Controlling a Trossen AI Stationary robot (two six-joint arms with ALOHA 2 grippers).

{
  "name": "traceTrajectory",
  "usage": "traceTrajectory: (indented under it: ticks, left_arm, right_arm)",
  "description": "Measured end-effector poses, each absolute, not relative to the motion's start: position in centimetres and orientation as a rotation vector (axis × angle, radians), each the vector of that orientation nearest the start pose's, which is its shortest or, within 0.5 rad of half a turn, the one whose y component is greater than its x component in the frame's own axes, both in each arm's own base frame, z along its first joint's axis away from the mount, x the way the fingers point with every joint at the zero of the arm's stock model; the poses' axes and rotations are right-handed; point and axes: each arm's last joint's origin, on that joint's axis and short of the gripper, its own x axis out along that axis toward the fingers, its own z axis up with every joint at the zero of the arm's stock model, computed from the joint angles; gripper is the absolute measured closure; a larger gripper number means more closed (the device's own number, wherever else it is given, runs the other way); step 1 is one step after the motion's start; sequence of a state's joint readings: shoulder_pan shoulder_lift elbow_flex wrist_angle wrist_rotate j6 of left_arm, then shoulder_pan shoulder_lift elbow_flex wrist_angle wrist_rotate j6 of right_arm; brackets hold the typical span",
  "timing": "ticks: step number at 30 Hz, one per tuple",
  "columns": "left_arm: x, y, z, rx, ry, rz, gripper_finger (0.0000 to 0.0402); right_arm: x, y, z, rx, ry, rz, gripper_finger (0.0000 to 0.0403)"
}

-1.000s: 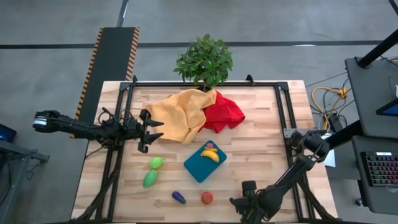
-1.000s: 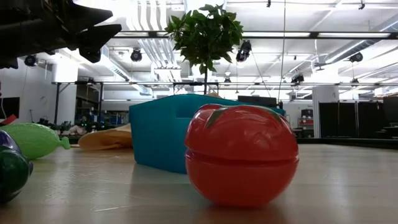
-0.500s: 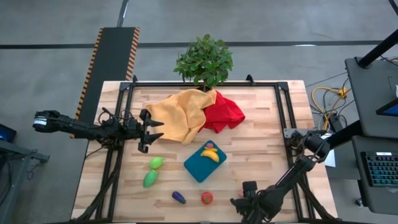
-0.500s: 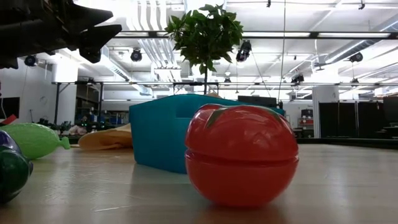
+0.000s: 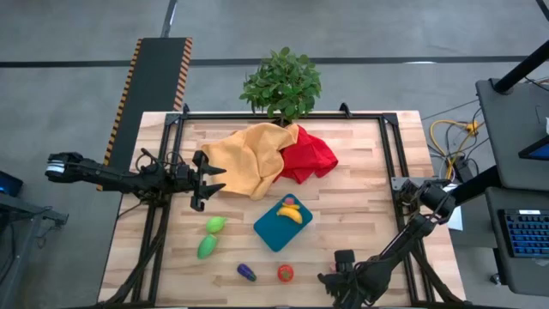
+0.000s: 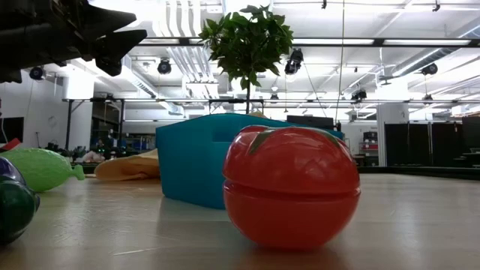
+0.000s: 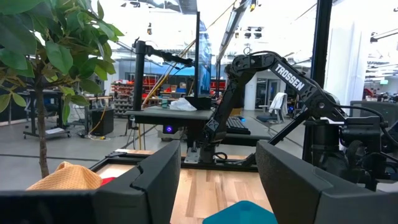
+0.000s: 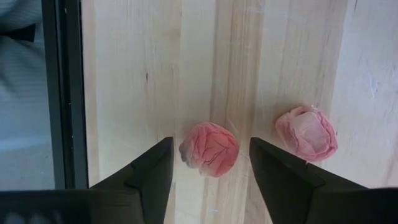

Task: Pick and placing Produce into tupperware
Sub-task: Put the bottom pink peach into the blue bin

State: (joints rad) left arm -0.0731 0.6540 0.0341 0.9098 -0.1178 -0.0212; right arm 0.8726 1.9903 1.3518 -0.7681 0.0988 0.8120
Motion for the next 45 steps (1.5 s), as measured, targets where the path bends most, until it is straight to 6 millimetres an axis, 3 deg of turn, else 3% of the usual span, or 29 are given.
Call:
traceTrajectory:
  ticks: [16, 26, 31, 40, 45]
  left_arm:
    - [13.7, -0.7, 19.8, -0.049, -0.289, 0.042, 0.0206]
    - [13.7, -0.7, 19.8, -0.049, -0.289, 0.041, 0.0206]
    - [13.7, -0.7, 19.8, -0.049, -0.289, 0.041, 0.0206]
    - [13.7, -0.7, 19.8, -0.049, -0.289, 0.041, 0.0206]
    - [13.7, -0.7, 19.8, -0.049, -0.288, 0.041, 0.0206]
  right_arm:
    - [24.3, 28.6, 15.2, 0.017, 1.408, 0.101, 0.0305]
    - [24.2, 28.6, 15.5, -0.013, 1.418, 0.155, 0.0323]
    - [24.0, 28.4, 16.9, -0.011, 1.389, 0.181, 0.0325]
    - [24.2, 27.3, 20.3, -0.222, 1.124, 0.171, 0.0326]
    - [25.3, 26.1, 21.8, -0.367, 0.92, 0.022, 0.0327]
